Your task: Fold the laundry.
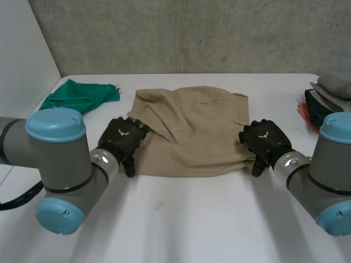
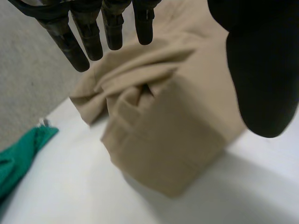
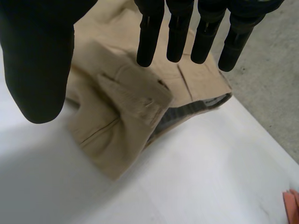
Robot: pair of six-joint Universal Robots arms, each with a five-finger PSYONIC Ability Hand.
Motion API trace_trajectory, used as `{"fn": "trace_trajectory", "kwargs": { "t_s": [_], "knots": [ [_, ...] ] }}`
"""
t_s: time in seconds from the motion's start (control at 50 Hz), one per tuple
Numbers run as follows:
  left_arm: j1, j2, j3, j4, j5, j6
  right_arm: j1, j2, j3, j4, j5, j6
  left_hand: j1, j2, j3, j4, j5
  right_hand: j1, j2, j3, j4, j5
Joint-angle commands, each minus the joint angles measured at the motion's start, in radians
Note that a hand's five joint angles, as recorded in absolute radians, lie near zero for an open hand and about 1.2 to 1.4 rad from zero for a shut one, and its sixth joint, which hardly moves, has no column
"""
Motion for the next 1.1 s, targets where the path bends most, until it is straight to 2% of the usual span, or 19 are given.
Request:
{"fn": "trace_trajectory", "kwargs": {
  "t_s": [0.02, 0.2, 0.3, 0.34, 0.38, 0.48, 0.56, 0.64, 0.7, 0.78, 0.88, 1.04, 1.06, 1.08, 1.1],
  "knots": [
    [-0.003, -0.034, 0.058, 0.054, -0.018, 0.001, 0.009, 0.039, -0.02, -0.082, 0.002, 0.043, -0.017, -0.027, -0.032, -0.019, -0.042, -0.098, 0.067, 0.084, 0.091, 0.112],
    [0.005, -0.165, 0.153, -0.001, -0.01, 0.021, -0.001, 0.082, -0.045, -0.088, 0.013, 0.039, 0.299, 0.289, 0.285, 0.298, 0.275, 0.356, 0.522, 0.539, 0.546, 0.567],
    [-0.003, -0.18, 0.17, -0.029, 0.002, 0.024, -0.004, 0.076, -0.039, -0.085, 0.013, 0.039, 0.601, 0.591, 0.587, 0.6, 0.577, 0.65, 0.816, 0.832, 0.839, 0.86],
    [-0.006, -0.177, 0.173, -0.035, 0.01, 0.025, -0.004, 0.072, -0.034, -0.08, 0.011, 0.039, 0.892, 0.882, 0.877, 0.89, 0.867, 0.844, 1.01, 1.026, 1.033, 1.054],
    [-0.006, -0.168, 0.173, -0.041, 0.009, 0.027, -0.004, 0.058, -0.031, -0.066, 0.011, 0.038, 1.199, 1.189, 1.185, 1.198, 1.175, 0.844, 1.01, 1.027, 1.034, 1.055],
    [-0.003, -0.058, 0.143, -0.07, -0.016, 0.03, -0.001, -0.034, -0.009, -0.005, 0.005, 0.03, 1.201, 1.191, 1.187, 1.199, 1.176, 0.844, 1.01, 1.027, 1.034, 1.055],
    [-0.007, 0.18, 0.094, -0.064, -0.016, 0.01, -0.005, -0.181, -0.019, 0.038, -0.004, 0.039, 1.201, 1.191, 1.187, 1.199, 1.176, 0.844, 1.01, 1.027, 1.034, 1.055],
    [-0.009, 0.286, 0.113, -0.024, 0.001, -0.027, -0.021, -0.267, -0.101, 0.076, -0.039, 0.105, 1.201, 1.191, 1.187, 1.199, 1.176, 0.844, 1.01, 1.027, 1.034, 1.055],
    [-0.006, 0.241, 0.156, -0.009, 0.012, -0.039, -0.028, -0.251, -0.17, 0.107, -0.065, 0.147, 1.201, 1.191, 1.187, 1.199, 1.176, 0.844, 1.01, 1.027, 1.034, 1.055],
    [-0.003, 0.078, 0.271, -0.027, 0.004, -0.038, -0.028, -0.1, -0.304, 0.159, -0.076, 0.181, 1.201, 1.191, 1.187, 1.199, 1.176, 0.844, 1.01, 1.027, 1.034, 1.055],
    [-0.003, -0.185, 0.513, -0.093, -0.076, -0.001, 0.016, 0.125, -0.498, 0.196, -0.012, 0.115, 1.201, 1.191, 1.187, 1.199, 1.176, 0.844, 1.01, 1.027, 1.034, 1.055],
    [-0.013, -0.436, 0.826, -0.135, -0.143, 0.039, 0.068, 0.349, -0.669, 0.113, 0.108, 0.131, 1.201, 1.191, 1.187, 1.199, 1.176, 0.844, 1.01, 1.027, 1.034, 1.055],
    [-0.013, -0.451, 0.845, -0.136, -0.145, 0.041, 0.074, 0.362, -0.677, 0.098, 0.115, 0.135, 1.201, 1.191, 1.187, 1.199, 1.176, 0.769, 0.934, 0.951, 0.958, 0.979],
    [-0.013, -0.464, 0.859, -0.138, -0.146, 0.044, 0.082, 0.374, -0.686, 0.081, 0.125, 0.136, 1.201, 1.191, 1.187, 1.199, 1.176, 0.512, 0.678, 0.694, 0.701, 0.722],
    [-0.015, -0.473, 0.874, -0.142, -0.145, 0.045, 0.087, 0.385, -0.692, 0.064, 0.137, 0.136, 1.099, 1.089, 1.085, 1.098, 1.075, 0.21, 0.376, 0.392, 0.399, 0.42]
  ]
}}
